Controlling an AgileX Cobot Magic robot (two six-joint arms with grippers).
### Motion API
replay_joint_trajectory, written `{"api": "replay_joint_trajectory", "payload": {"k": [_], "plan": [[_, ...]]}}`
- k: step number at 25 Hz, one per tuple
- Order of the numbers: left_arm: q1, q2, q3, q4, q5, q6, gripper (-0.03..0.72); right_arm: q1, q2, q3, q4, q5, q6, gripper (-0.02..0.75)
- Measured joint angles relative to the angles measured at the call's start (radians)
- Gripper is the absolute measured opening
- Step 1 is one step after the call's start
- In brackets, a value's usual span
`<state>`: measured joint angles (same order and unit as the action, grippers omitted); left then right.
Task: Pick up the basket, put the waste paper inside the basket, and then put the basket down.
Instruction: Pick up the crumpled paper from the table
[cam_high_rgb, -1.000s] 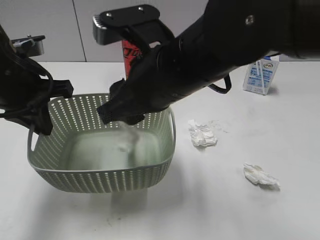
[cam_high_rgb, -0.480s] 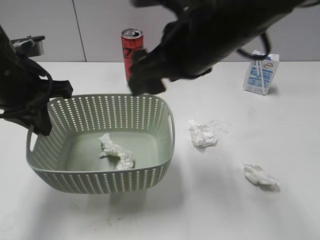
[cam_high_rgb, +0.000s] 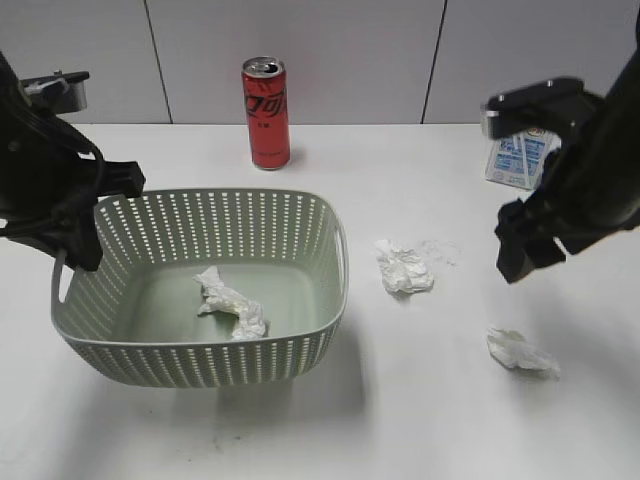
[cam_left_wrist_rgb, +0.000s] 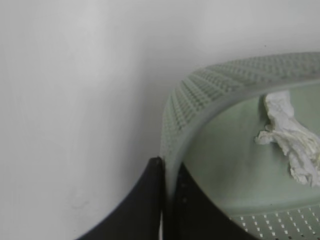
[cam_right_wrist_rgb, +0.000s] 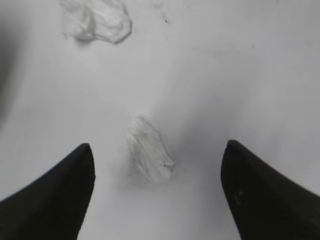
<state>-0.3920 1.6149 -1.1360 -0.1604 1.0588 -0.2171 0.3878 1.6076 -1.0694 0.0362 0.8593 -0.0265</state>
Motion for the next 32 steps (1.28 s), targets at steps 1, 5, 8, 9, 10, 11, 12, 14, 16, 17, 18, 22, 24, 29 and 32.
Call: {"api": "replay_joint_trajectory", "payload": {"k": [1,5,8,9,10,11,12,14,16,17,18,22,24,29,32], "plan": [[0.0,0.0,0.0,0.0,0.0,0.001,0.006,-0.006,0.009,0.046,-0.003,-0.033,-0.002,0.59],[0.0,0.0,0.0,0.001,0.0,-0.001,0.006,-0.009,0.054,0.175,-0.003,-0.182,-0.007,0.59],[0.0,0.0,0.0,0.002,0.0,0.0,0.006,-0.009,0.099,0.204,-0.003,-0.259,-0.009,0.59],[0.0,0.0,0.0,0.002,0.0,0.0,0.006,-0.009,0.114,0.205,-0.003,-0.275,-0.008,0.59],[0.0,0.0,0.0,0.002,0.0,0.001,0.006,-0.009,0.13,0.206,-0.003,-0.285,-0.006,0.59],[0.0,0.0,0.0,0.002,0.0,0.002,0.006,-0.009,0.146,0.206,-0.003,-0.289,-0.005,0.59],[0.0,0.0,0.0,0.002,0.0,0.002,0.006,-0.009,0.161,0.206,-0.003,-0.29,-0.004,0.59],[0.0,0.0,0.0,0.003,0.0,0.001,0.006,-0.009,0.187,0.206,-0.003,-0.291,-0.003,0.59],[0.0,0.0,0.0,0.003,0.0,0.002,0.006,-0.009,0.21,0.206,-0.002,-0.291,-0.003,0.59],[0.0,0.0,0.0,0.003,-0.001,0.0,0.006,-0.009,0.219,0.206,-0.001,-0.291,-0.003,0.59],[0.0,0.0,0.0,0.003,-0.001,0.0,0.006,-0.009,0.227,0.206,0.0,-0.291,0.0,0.589],[0.0,0.0,0.0,0.003,-0.001,0.002,0.006,-0.009,0.252,0.206,0.006,-0.292,0.0,0.569],[0.0,0.0,0.0,0.003,-0.001,-0.001,0.006,-0.009,0.256,0.204,0.008,-0.292,0.001,0.532],[0.0,0.0,0.0,0.003,-0.001,0.0,0.006,-0.009,0.259,0.203,0.016,-0.294,0.001,0.362],[0.0,0.0,0.0,0.003,-0.001,0.002,0.006,-0.009,0.26,0.203,0.024,-0.296,0.001,0.172]]}}
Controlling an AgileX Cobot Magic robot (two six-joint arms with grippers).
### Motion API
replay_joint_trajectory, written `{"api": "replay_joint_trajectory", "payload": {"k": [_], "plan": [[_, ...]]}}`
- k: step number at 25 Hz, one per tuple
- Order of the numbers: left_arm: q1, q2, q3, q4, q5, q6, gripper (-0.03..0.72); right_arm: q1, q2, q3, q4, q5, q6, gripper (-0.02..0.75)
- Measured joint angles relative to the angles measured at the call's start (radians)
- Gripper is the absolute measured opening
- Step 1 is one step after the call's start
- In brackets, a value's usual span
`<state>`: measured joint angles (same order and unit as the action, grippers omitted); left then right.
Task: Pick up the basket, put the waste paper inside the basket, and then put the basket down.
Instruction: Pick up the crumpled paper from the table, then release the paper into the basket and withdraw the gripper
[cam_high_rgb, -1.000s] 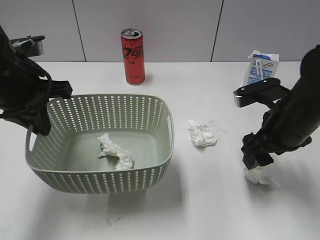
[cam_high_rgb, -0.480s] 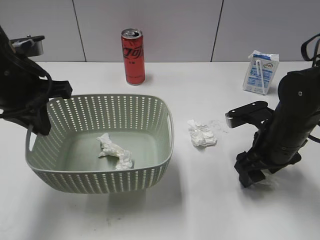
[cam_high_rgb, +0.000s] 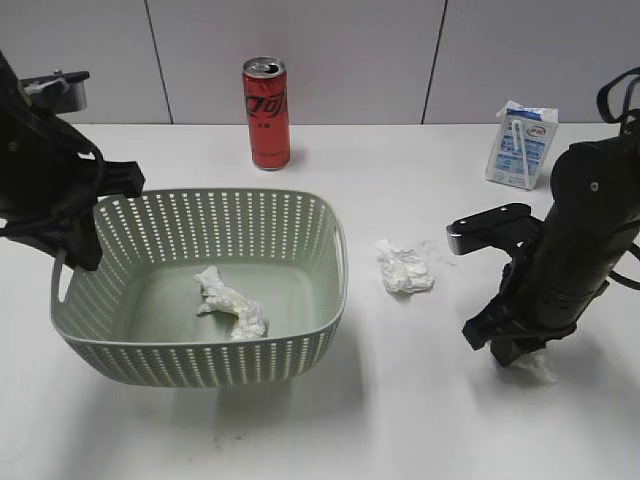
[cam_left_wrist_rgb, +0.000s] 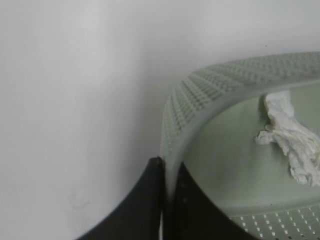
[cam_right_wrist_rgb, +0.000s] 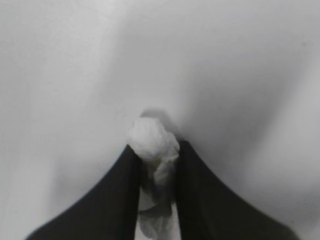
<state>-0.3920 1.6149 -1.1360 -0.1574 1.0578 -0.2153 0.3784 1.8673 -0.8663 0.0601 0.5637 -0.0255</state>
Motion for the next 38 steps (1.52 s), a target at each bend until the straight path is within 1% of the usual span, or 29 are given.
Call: {"api": "replay_joint_trajectory", "payload": {"k": [1,2,5,7,10,12,14,16,19,21,23,24,25,26,28,30,32,33,35,37,38], "plan": [[0.0,0.0,0.0,0.0,0.0,0.0,0.006,0.0,-0.001,0.0,0.001,0.001,0.0,0.104],[0.0,0.0,0.0,0.0,0.0,-0.001,0.006,0.0,-0.003,0.0,0.001,0.001,0.0,0.076],[0.0,0.0,0.0,0.0,0.0,-0.002,0.006,0.005,-0.029,0.0,0.0,0.006,-0.014,0.076],[0.0,0.0,0.0,0.0,-0.001,0.0,0.006,0.014,-0.089,-0.022,-0.002,0.022,-0.026,0.076],[0.0,0.0,0.0,0.0,-0.004,-0.002,0.006,0.059,-0.217,-0.09,0.028,0.032,-0.054,0.076],[0.0,0.0,0.0,0.0,-0.009,0.0,0.006,0.12,-0.297,-0.144,0.087,0.033,-0.106,0.076],[0.0,0.0,0.0,0.0,-0.016,-0.002,0.006,0.199,-0.364,-0.203,0.17,0.032,-0.206,0.076],[0.0,0.0,0.0,0.0,-0.019,-0.002,0.006,0.287,-0.394,-0.26,0.242,0.022,-0.287,0.076],[0.0,0.0,0.0,0.0,-0.022,-0.001,0.006,0.411,-0.393,-0.3,0.312,-0.047,-0.332,0.076],[0.0,0.0,0.0,0.0,-0.023,-0.001,0.006,0.462,-0.37,-0.304,0.336,-0.111,-0.339,0.074],[0.0,0.0,0.0,0.0,-0.023,0.0,0.006,0.483,-0.33,-0.304,0.34,-0.163,-0.341,0.078],[0.0,0.0,0.0,0.0,-0.023,-0.002,0.006,0.485,-0.304,-0.304,0.34,-0.178,-0.342,0.092],[0.0,0.0,0.0,0.0,-0.023,0.0,0.006,0.487,-0.276,-0.304,0.34,-0.185,-0.343,0.126],[0.0,0.0,0.0,0.0,-0.023,0.0,0.006,0.487,-0.254,-0.304,0.34,-0.191,-0.343,0.179],[0.0,0.0,0.0,0.0,-0.023,-0.003,0.006,0.487,-0.208,-0.304,0.348,-0.192,-0.344,0.312],[0.0,0.0,0.0,-0.001,-0.023,-0.002,0.006,0.487,-0.182,-0.304,0.363,-0.192,-0.321,0.462],[0.0,0.0,0.0,0.0,-0.023,0.0,0.006,0.487,-0.172,-0.304,0.364,-0.192,-0.284,0.552],[0.0,0.0,0.0,0.0,-0.023,-0.001,0.006,0.483,-0.172,-0.304,0.361,-0.191,-0.267,0.575],[0.0,0.0,0.0,0.0,-0.023,-0.002,0.006,0.464,-0.172,-0.321,0.33,-0.182,-0.23,0.591],[0.0,0.0,0.0,0.0,-0.023,0.0,0.006,0.417,-0.172,-0.362,0.282,-0.126,-0.136,0.592],[0.0,0.0,0.0,0.0,-0.023,0.0,0.006,0.378,-0.172,-0.389,0.253,-0.089,-0.091,0.591]]}}
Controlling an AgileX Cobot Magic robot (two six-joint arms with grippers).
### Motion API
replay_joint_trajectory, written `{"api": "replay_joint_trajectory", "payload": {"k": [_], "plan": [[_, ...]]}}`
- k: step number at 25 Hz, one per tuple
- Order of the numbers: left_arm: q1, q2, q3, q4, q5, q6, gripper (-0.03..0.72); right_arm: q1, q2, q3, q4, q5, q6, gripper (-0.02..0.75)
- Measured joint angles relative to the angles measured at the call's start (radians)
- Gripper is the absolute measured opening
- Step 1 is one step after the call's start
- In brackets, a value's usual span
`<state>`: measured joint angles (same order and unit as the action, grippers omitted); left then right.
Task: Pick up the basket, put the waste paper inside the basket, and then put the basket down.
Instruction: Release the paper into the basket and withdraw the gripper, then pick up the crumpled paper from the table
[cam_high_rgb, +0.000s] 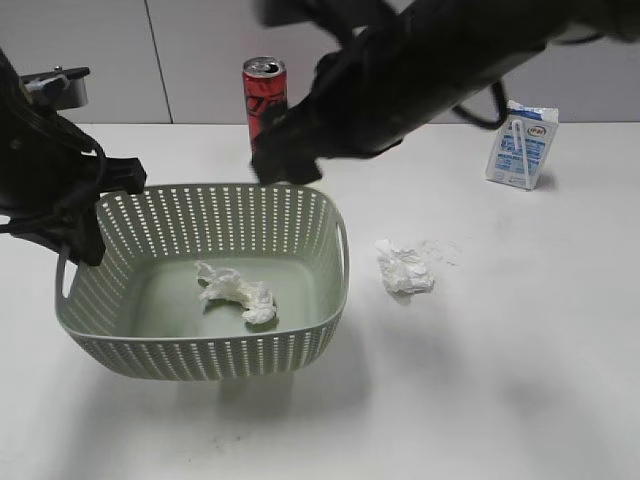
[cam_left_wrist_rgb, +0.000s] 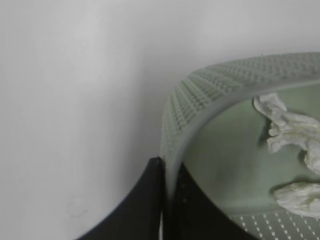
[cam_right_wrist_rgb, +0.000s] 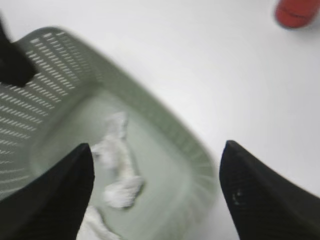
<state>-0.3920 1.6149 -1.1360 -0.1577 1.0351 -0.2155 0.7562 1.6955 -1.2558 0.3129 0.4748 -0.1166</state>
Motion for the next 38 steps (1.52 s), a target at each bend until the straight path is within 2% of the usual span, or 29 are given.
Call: {"api": "replay_joint_trajectory", "payload": {"k": [5,9,18,28,30,32,33,35,37,38], "plan": [[0.0,0.0,0.0,0.001,-0.001,-0.002,0.006,-0.207,0.009,-0.075,-0.076,0.135,0.081,0.589],[0.0,0.0,0.0,0.0,-0.005,0.0,0.006,-0.288,0.08,-0.078,-0.118,0.208,0.087,0.589],[0.0,0.0,0.0,0.0,-0.01,0.0,0.006,-0.296,0.31,-0.078,-0.158,0.177,0.086,0.587],[0.0,0.0,0.0,0.008,-0.011,-0.002,0.006,-0.296,0.427,-0.078,-0.159,0.143,0.084,0.586],[0.0,0.0,0.0,0.01,-0.011,0.0,0.006,-0.296,0.431,-0.078,-0.159,0.144,0.084,0.566],[0.0,0.0,0.0,0.011,-0.012,-0.002,0.006,-0.296,0.433,-0.078,-0.16,0.145,0.084,0.512],[0.0,0.0,0.0,0.012,-0.012,-0.002,0.006,-0.296,0.433,-0.078,-0.16,0.145,0.084,0.459],[0.0,0.0,0.0,0.013,-0.012,0.0,0.006,-0.296,0.433,-0.078,-0.16,0.145,0.084,0.314],[0.0,0.0,0.0,0.013,-0.012,-0.002,0.006,-0.296,0.433,-0.079,-0.16,0.145,0.092,0.118],[0.0,0.0,0.0,0.013,-0.012,-0.002,0.006,-0.296,0.433,-0.08,-0.16,0.148,0.101,0.061]]}}
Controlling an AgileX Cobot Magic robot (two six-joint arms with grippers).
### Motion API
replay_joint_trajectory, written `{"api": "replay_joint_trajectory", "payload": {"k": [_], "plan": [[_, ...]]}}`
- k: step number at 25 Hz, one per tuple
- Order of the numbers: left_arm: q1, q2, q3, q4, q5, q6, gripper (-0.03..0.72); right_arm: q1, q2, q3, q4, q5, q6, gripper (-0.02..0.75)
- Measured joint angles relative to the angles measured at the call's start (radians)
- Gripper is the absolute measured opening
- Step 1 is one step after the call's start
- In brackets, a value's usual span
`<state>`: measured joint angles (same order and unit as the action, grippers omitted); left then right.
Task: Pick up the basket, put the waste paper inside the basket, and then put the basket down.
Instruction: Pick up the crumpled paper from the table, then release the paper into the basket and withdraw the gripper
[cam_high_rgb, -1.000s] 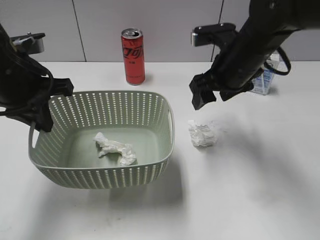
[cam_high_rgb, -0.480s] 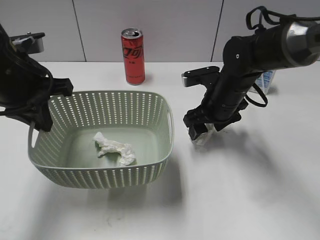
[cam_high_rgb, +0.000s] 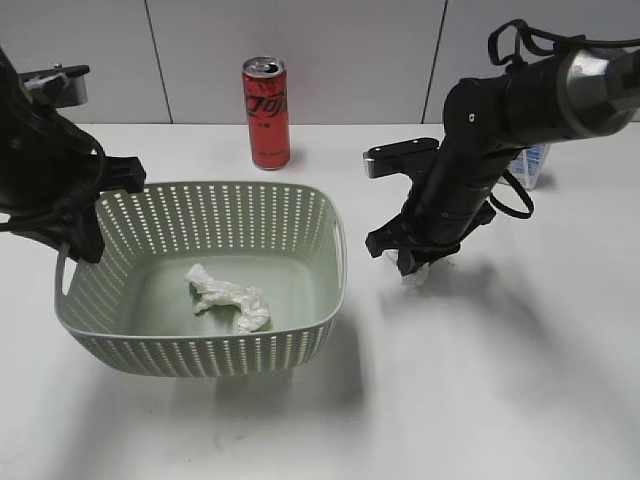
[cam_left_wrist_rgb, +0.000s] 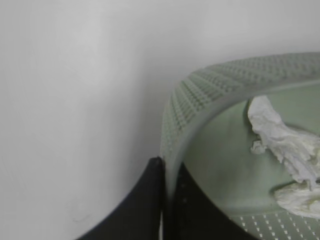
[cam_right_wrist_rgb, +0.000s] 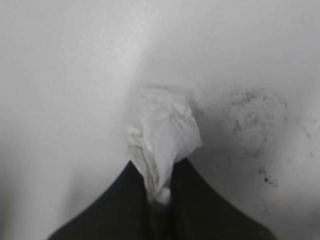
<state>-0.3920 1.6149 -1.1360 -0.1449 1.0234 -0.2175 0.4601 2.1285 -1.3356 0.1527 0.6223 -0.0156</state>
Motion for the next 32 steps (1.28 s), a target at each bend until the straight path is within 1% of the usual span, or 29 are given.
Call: {"api": "replay_joint_trajectory", "payload": {"k": [2,6,11,13,15,17,20,22,25,26,28,30,32], "plan": [[0.0,0.0,0.0,0.001,0.0,0.002,0.006,0.0,-0.004,-0.002,-0.001,0.007,0.008,0.022],[0.0,0.0,0.0,0.002,0.0,0.002,0.006,0.0,-0.075,-0.002,-0.015,0.024,0.016,0.02],[0.0,0.0,0.0,0.003,0.001,0.002,0.006,0.0,-0.283,-0.002,-0.015,0.044,0.016,0.016],[0.0,0.0,0.0,0.003,0.001,0.0,0.006,0.003,-0.37,-0.002,0.007,0.052,0.003,0.016],[0.0,0.0,0.0,0.003,0.001,0.002,0.006,0.018,-0.45,-0.003,0.062,0.059,-0.045,0.016],[0.0,0.0,0.0,0.003,0.001,0.0,0.006,0.053,-0.52,-0.003,0.137,0.066,-0.128,0.016],[0.0,0.0,0.0,0.002,0.006,0.002,0.006,0.13,-0.571,-0.004,0.238,0.068,-0.218,0.015],[0.0,0.0,0.0,0.002,0.009,0.001,0.006,0.191,-0.574,-0.004,0.267,0.065,-0.242,0.014],[0.0,0.0,0.0,0.001,0.009,0.0,0.006,0.267,-0.555,-0.003,0.278,0.026,-0.254,0.018],[0.0,0.0,0.0,0.001,0.011,0.001,0.006,0.286,-0.546,-0.003,0.281,0.006,-0.255,0.027],[0.0,0.0,0.0,0.0,0.016,0.002,0.006,0.31,-0.518,-0.003,0.282,-0.021,-0.257,0.071],[0.0,0.0,0.0,0.0,0.02,0.002,0.006,0.318,-0.485,-0.003,0.284,-0.029,-0.257,0.167],[0.0,0.0,0.0,0.0,0.021,0.002,0.006,0.32,-0.452,-0.003,0.287,-0.033,-0.257,0.29]]}}
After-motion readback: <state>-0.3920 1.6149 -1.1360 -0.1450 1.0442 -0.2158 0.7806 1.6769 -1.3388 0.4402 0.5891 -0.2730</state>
